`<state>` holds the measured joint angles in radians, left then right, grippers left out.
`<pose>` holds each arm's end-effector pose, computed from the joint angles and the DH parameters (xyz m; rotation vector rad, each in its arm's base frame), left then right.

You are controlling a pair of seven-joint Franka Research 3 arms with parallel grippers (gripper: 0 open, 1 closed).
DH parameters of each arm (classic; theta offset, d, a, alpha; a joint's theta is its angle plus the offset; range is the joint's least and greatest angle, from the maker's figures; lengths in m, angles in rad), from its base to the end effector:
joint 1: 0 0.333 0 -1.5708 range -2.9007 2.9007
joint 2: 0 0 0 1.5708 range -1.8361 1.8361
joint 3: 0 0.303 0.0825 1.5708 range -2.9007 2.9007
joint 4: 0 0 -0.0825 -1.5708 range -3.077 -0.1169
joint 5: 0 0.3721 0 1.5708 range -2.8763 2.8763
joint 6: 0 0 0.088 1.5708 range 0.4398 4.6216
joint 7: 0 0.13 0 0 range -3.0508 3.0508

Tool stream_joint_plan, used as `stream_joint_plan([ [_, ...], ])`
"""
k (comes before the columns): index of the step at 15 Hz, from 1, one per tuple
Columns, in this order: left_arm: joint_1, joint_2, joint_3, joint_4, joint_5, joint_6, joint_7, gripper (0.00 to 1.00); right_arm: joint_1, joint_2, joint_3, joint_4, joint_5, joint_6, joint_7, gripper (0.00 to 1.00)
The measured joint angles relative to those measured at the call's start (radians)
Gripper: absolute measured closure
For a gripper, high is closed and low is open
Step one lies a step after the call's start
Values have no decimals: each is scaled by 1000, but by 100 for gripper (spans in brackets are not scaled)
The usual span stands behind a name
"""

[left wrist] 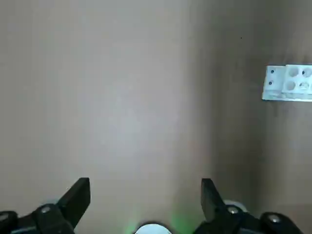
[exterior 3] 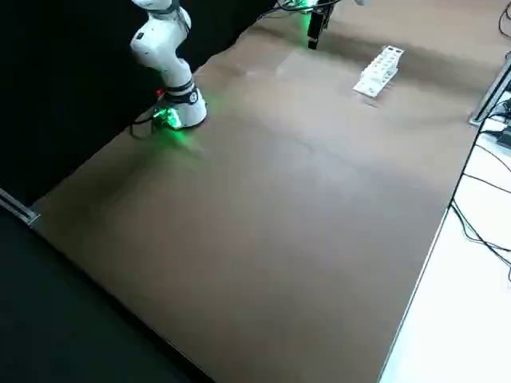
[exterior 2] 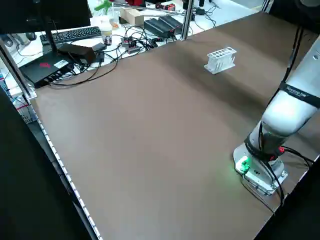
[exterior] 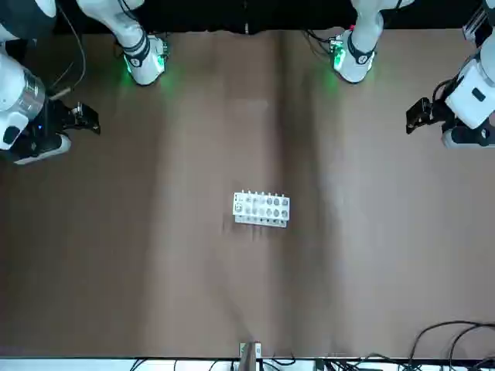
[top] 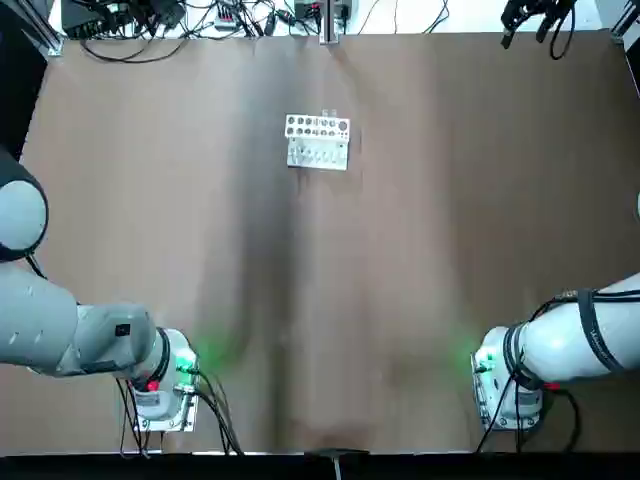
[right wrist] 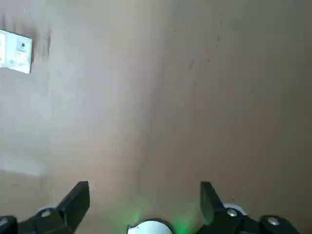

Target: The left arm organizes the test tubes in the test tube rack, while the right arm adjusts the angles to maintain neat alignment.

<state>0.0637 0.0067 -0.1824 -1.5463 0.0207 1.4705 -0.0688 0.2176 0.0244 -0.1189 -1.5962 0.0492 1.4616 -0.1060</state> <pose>0.5287 -0.0599 0.5878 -3.1111 0.0758 0.1249 0.5286 0.0599 0.5557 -3.0686 -0.3172 0.2452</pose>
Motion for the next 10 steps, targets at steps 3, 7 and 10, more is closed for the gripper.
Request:
stream_joint_plan([
  [3,0,0,-1,-1,1,0,0,0,0,0,0,0,0,0,0,0],
  [7,-1,0,-5,-2,1,0,0,0,0,0,0,0,0,0,0,0],
  [10,-7,15,-31,-6,1,0,2,0,0,0,0,0,0,0,0,0],
])
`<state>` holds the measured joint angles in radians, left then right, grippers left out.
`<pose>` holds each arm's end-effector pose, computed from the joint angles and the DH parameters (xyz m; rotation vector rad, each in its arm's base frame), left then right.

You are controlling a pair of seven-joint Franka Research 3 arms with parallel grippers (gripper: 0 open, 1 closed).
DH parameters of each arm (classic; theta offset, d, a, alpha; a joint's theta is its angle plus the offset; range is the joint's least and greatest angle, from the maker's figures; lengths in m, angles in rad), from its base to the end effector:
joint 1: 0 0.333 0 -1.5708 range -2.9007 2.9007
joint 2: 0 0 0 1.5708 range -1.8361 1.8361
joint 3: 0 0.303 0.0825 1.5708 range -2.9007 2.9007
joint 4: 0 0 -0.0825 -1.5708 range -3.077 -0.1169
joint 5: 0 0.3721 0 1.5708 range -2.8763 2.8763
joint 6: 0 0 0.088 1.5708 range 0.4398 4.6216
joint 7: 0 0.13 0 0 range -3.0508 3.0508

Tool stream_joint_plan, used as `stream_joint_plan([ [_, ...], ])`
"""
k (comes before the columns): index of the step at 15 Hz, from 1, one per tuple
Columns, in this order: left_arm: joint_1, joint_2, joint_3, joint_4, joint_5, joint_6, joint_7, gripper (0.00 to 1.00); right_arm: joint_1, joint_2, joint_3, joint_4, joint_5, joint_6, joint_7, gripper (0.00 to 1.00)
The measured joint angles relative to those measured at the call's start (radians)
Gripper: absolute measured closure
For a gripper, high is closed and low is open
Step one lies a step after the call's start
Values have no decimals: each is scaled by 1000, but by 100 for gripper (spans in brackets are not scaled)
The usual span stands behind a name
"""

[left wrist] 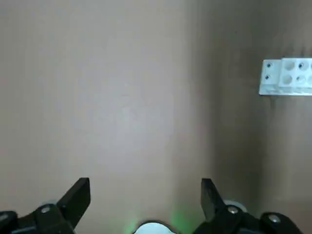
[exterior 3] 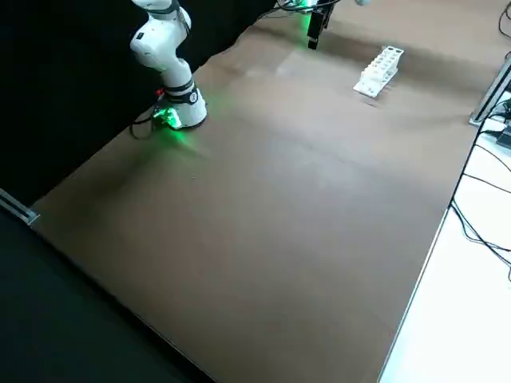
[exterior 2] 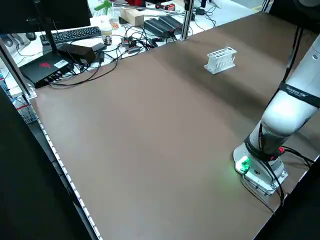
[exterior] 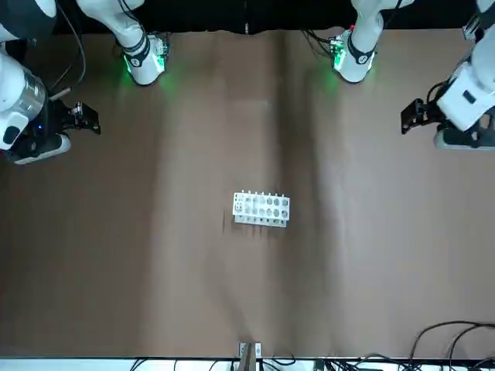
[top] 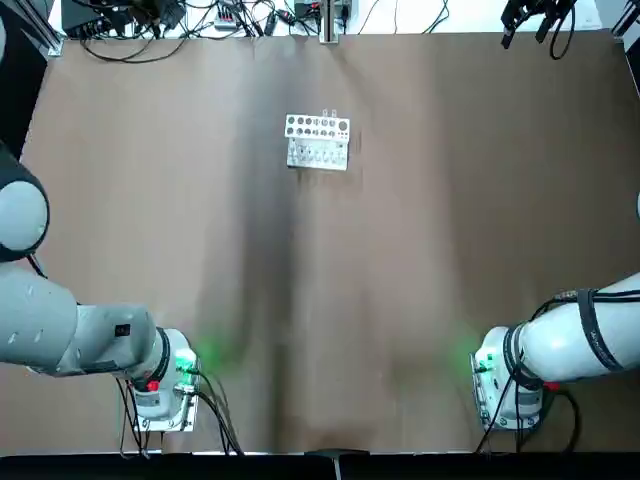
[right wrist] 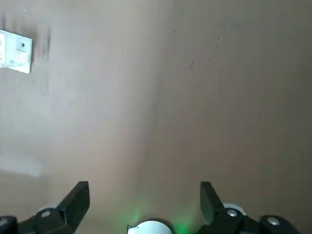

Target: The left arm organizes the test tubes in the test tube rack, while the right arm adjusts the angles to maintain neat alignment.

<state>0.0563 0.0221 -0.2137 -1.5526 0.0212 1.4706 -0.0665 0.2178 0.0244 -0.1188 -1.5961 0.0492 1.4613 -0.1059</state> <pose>0.5295 -0.0799 0.5770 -3.1065 0.1400 0.1573 0.5285 0.0600 0.5557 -3.0686 -0.3175 0.2456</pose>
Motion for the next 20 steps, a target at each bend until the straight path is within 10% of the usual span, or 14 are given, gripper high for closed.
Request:
stream_joint_plan([
  [6,-89,118,-125,-7,-1,68,-121,0,0,0,0,0,0,-1,0,0],
  [20,-528,454,-46,47,0,472,-613,0,1,0,0,0,0,-2,0,0],
])
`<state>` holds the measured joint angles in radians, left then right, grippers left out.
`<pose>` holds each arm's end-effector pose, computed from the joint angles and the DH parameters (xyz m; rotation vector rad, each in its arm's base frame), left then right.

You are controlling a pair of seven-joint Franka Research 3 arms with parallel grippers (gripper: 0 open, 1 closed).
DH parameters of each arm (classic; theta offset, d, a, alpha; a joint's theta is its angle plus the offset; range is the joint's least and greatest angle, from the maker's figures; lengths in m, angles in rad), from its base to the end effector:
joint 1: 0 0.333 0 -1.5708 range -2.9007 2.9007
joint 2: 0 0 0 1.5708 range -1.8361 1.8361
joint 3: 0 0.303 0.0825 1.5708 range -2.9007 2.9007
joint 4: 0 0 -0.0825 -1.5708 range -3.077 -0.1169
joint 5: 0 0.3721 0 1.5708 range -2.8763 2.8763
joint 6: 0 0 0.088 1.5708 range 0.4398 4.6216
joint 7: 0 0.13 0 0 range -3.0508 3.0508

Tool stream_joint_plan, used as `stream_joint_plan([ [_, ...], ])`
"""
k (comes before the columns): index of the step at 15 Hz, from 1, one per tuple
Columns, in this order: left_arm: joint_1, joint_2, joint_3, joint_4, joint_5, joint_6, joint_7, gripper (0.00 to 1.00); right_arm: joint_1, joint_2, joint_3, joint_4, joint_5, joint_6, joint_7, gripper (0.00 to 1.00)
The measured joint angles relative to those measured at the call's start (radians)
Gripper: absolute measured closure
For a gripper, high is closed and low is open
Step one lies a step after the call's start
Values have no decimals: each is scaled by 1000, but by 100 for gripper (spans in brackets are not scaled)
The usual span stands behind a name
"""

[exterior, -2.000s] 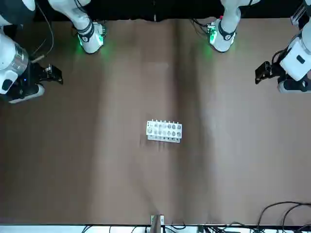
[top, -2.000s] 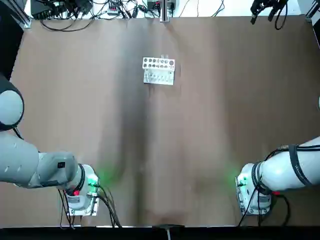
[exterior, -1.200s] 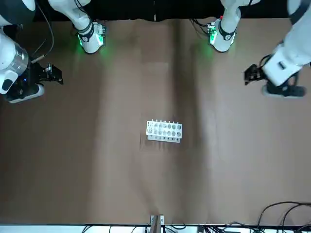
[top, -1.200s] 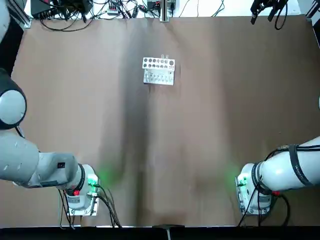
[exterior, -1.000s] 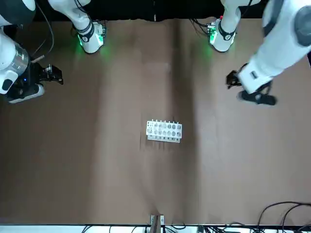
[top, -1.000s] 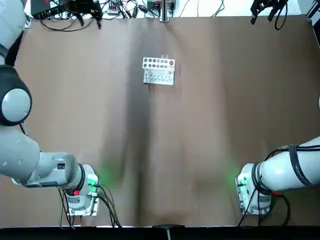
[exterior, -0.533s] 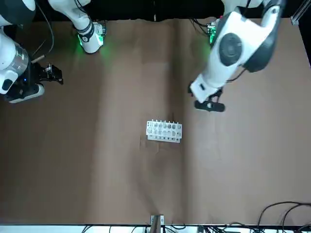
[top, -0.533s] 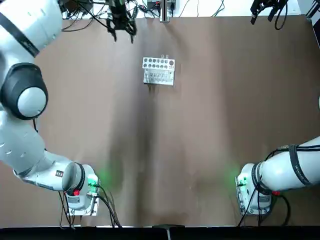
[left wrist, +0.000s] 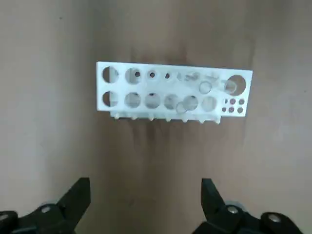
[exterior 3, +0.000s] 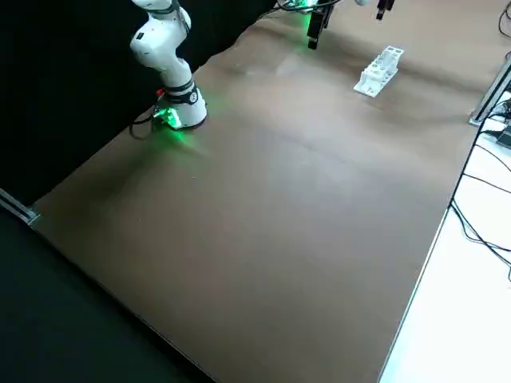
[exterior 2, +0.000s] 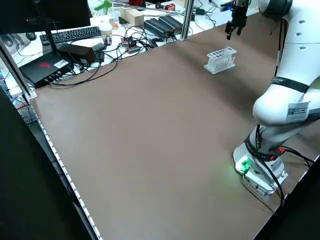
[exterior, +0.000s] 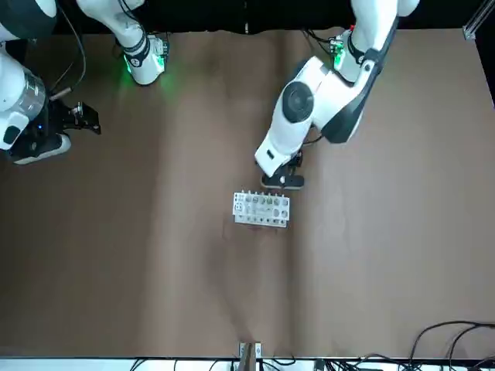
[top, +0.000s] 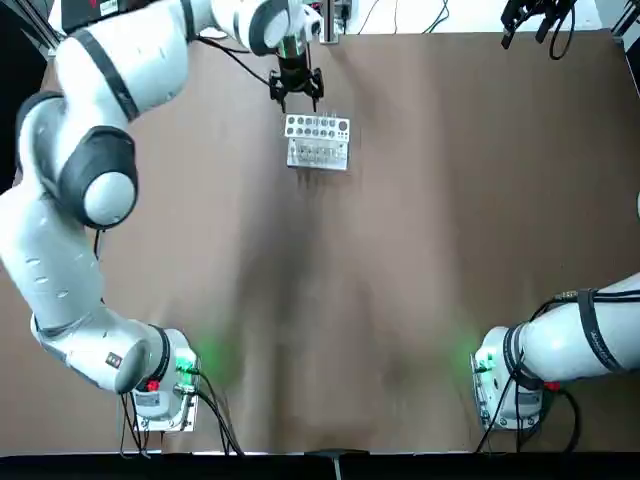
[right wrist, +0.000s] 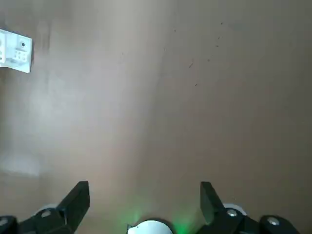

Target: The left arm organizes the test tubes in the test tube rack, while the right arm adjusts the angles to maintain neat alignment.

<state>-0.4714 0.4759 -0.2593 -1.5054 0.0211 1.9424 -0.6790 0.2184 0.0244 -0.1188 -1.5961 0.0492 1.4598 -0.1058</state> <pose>0.5140 -0.4278 0.3671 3.0787 -0.0514 -0.1257 0.5283 0.0603 0.5556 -3.0684 -0.3183 0.2479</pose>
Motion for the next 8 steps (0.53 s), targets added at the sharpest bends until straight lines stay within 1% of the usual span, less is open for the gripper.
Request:
stream_joint_plan([
  [3,-124,48,125,21,0,72,-23,0,0,0,0,0,0,0,0,0],
  [4,-151,58,150,24,0,89,-29,0,0,0,0,0,0,0,0,0],
  [5,-166,68,162,26,0,106,-34,0,0,0,0,0,0,0,0,0],
  [8,-171,96,166,29,0,165,-46,0,0,0,0,0,0,0,0,0],
])
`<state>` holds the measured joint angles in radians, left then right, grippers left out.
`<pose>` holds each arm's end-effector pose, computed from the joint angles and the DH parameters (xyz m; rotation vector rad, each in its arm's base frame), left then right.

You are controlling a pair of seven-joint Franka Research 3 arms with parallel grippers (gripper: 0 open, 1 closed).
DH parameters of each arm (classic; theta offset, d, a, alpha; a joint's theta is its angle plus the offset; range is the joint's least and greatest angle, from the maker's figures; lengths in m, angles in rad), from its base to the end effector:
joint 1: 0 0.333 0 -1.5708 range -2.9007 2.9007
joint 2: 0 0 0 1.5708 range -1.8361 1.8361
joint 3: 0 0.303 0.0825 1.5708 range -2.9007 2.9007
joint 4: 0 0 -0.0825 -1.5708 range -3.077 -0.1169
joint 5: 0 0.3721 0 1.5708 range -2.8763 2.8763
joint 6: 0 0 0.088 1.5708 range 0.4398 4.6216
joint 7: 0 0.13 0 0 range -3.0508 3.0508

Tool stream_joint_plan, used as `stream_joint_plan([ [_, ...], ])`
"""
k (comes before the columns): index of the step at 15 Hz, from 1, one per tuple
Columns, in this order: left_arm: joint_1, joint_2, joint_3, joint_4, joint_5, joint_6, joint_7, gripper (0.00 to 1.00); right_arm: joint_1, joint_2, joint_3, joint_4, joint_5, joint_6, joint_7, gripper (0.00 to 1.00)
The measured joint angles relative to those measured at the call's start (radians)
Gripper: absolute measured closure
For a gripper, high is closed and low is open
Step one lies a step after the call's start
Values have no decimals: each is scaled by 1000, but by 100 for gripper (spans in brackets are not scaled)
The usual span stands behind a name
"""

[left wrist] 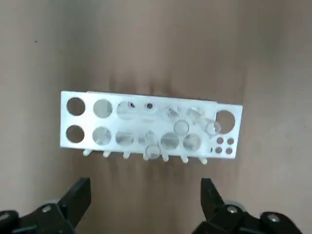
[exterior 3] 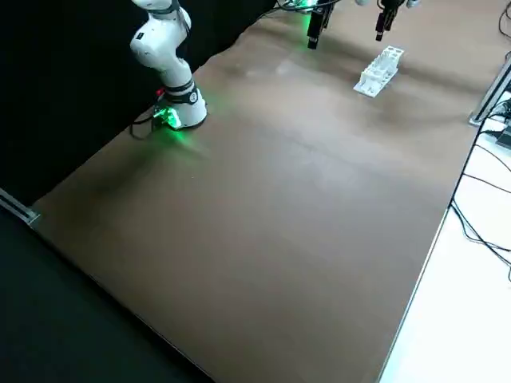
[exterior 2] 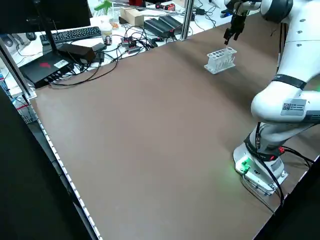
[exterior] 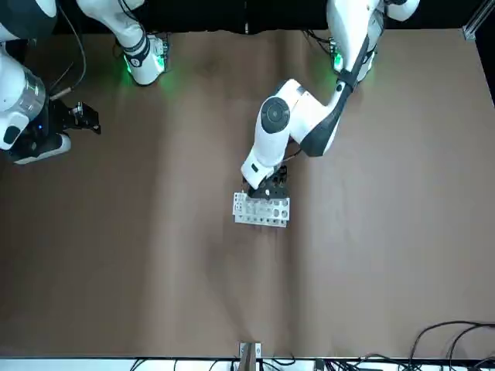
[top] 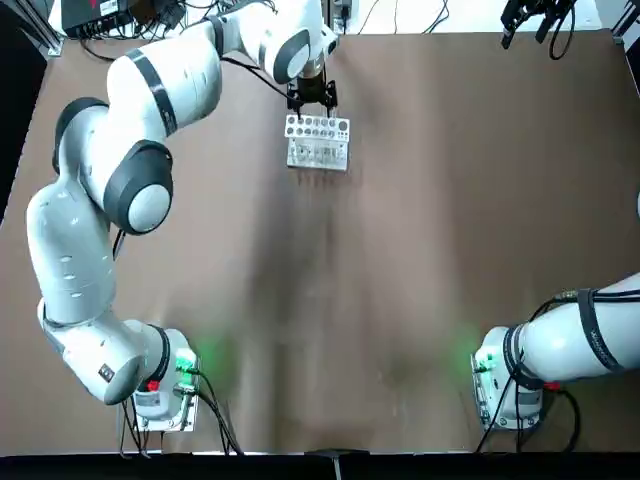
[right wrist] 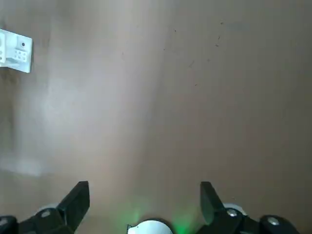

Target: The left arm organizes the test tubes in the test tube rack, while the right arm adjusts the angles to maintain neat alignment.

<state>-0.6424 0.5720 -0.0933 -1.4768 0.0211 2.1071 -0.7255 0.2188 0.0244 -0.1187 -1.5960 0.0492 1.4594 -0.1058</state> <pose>0.5243 -0.4596 0.3219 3.0773 -0.0064 0.0373 0.5282 0.0606 0.5557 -3.0683 -0.3191 0.2484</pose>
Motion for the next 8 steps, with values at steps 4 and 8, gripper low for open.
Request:
stream_joint_plan([
  [4,0,35,4,3,0,32,0,6,0,0,0,0,0,0,0,0],
  [8,0,43,4,4,0,33,0,13,0,0,0,0,0,0,0,0],
])
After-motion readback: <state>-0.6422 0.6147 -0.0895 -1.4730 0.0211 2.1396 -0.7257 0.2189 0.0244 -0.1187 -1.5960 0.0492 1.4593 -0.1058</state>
